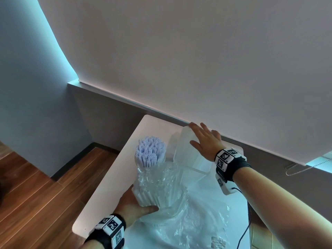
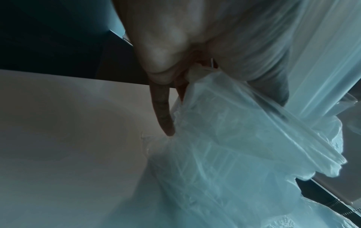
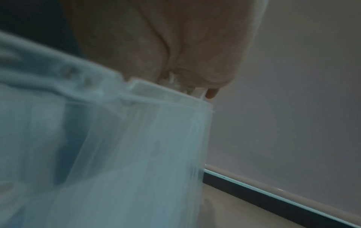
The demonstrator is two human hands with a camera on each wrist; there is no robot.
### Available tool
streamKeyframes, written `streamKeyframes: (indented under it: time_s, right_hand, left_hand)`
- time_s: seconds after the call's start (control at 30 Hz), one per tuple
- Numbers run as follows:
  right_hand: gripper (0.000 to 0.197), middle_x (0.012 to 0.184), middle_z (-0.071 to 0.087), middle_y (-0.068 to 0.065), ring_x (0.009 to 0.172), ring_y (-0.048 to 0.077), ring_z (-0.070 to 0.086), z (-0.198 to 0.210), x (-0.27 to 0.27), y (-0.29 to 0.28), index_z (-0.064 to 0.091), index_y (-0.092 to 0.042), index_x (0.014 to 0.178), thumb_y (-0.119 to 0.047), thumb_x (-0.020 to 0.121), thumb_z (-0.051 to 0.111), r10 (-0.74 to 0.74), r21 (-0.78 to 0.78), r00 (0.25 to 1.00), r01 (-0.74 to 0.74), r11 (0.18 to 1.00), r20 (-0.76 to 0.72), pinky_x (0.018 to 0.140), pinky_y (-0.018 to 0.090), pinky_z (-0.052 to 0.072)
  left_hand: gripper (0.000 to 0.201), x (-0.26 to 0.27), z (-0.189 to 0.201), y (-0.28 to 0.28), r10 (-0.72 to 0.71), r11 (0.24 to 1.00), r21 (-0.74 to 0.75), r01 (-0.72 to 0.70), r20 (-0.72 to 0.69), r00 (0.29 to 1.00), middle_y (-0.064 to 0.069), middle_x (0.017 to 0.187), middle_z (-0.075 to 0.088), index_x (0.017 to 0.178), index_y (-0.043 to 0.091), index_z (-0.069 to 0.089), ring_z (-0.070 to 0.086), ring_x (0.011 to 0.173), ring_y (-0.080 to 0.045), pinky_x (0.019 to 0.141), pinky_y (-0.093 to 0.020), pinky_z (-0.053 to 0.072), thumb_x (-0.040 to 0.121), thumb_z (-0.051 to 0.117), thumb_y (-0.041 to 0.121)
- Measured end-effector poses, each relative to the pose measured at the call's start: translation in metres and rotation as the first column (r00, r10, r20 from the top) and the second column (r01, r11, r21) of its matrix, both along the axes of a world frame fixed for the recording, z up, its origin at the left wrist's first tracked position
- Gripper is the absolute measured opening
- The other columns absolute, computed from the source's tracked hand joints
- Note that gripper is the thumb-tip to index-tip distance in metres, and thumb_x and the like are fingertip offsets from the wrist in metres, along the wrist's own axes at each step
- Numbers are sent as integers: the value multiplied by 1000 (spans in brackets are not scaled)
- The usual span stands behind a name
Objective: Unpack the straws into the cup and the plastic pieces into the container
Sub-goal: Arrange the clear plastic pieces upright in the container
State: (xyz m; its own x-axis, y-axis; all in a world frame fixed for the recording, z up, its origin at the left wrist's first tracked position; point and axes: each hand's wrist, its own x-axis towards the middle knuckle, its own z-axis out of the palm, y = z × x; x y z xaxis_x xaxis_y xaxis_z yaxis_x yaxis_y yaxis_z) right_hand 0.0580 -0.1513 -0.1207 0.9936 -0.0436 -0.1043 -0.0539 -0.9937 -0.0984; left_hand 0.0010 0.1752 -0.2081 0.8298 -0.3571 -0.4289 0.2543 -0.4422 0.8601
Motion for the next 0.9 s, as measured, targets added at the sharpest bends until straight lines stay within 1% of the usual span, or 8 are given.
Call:
streamKeyframes:
  time_s: [0.1, 0.17, 0.27, 0.37, 0.47, 0.6, 0.73, 0.9]
  right_hand:
    - [64, 161, -1, -18, 149, 17, -8, 4, 0, 2, -3, -36, 152, -56, 99, 26, -19, -57, 999, 16, 998, -51, 117, 57, 4]
    - [63, 161, -3, -18, 149, 18, -8, 15, -2, 8, 1, -37, 153, -58, 98, 24, -38, 0, 999, 38, 999, 39, 116, 55, 3]
    - [50, 152, 35, -6, 139, 22, 31, 43, -16, 28, 34, -28, 146, -31, 97, 46, -45, 193, 960, -10, 981, 277, 112, 48, 27]
    - [44, 114, 62, -2, 99, 15, 59, 64, -49, 61, 55, -19, 127, -6, 85, 54, -9, 384, 949, -118, 916, 315, 88, 36, 50]
    - [51, 102, 59, -7, 84, 5, 57, 68, -97, 91, 43, -27, 132, -13, 85, 58, -10, 428, 991, -49, 902, 136, 79, 25, 50]
    - [105, 139, 48, -3, 118, 18, 51, 35, -141, 115, -1, -44, 147, -54, 71, 71, -42, 434, 988, 103, 895, -149, 100, 32, 43]
    - [122, 153, 26, -17, 133, 17, 38, 3, -141, 128, -9, -47, 146, -67, 59, 74, -109, 476, 991, 133, 869, -77, 109, 32, 36]
    - [114, 136, 43, -14, 127, 4, 40, -14, -131, 134, -2, -50, 145, -47, 65, 79, -220, 671, 974, 128, 730, 54, 104, 21, 34]
  left_hand:
    - [85, 0, 0, 0, -10, 1000, 5, 10, 4, 1000, 16, 108, 64, 111, 36, 53, 62, 102, -7, 98, -28, 47, 40, 99, 37]
    - [84, 0, -1, 0, -4, 1000, 15, 4, 14, 1000, 15, 108, 64, 109, 36, 53, 62, 102, -8, 99, -30, 47, 40, 99, 37]
    - [82, 0, -1, -1, -8, 999, 37, 7, 16, 1000, 14, 104, 64, 109, 34, 53, 62, 103, -12, 100, -32, 48, 41, 99, 37]
    - [81, -1, 1, -1, -6, 999, 44, 4, 48, 999, 17, 101, 61, 107, 36, 51, 60, 101, -12, 98, -28, 46, 42, 99, 36]
    - [75, -2, 7, -3, -14, 999, 40, 11, 64, 998, 22, 93, 56, 105, 34, 49, 57, 90, -4, 90, -21, 41, 48, 97, 30]
    - [84, -2, 3, -2, -36, 999, 18, 35, 52, 998, 22, 104, 60, 114, 36, 50, 59, 103, -9, 93, -24, 44, 45, 98, 37]
    - [82, -3, 3, -3, -25, 1000, -4, 25, 60, 998, 21, 104, 62, 112, 39, 51, 60, 100, -2, 94, -26, 46, 45, 98, 34]
    - [74, -5, -1, -1, -15, 999, -29, 16, 47, 999, 14, 101, 71, 108, 37, 60, 66, 96, 0, 89, -27, 52, 45, 99, 26]
